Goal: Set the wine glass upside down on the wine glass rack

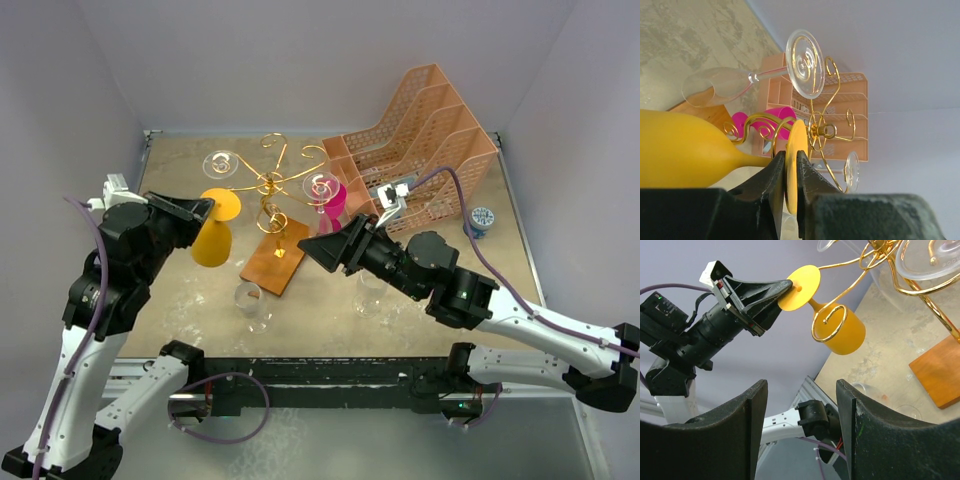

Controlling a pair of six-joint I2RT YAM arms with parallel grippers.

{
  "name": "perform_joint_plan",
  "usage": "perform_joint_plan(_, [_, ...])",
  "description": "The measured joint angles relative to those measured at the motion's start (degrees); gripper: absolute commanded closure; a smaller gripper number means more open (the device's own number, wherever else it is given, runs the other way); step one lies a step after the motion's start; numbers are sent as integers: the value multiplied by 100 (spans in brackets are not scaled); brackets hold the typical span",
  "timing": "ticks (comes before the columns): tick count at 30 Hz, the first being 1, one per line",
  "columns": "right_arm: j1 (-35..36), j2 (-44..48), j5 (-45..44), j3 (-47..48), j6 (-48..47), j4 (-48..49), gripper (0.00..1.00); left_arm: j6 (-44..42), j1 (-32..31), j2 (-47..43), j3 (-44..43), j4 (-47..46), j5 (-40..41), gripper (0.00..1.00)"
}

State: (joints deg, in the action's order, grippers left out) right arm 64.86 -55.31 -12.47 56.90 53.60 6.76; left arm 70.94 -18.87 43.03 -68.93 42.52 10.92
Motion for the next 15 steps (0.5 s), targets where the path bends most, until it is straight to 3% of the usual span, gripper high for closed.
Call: perform_joint_plan(15, [0,-24,2,0,-11,-245,40,-610,0,61,-511,702,0,65])
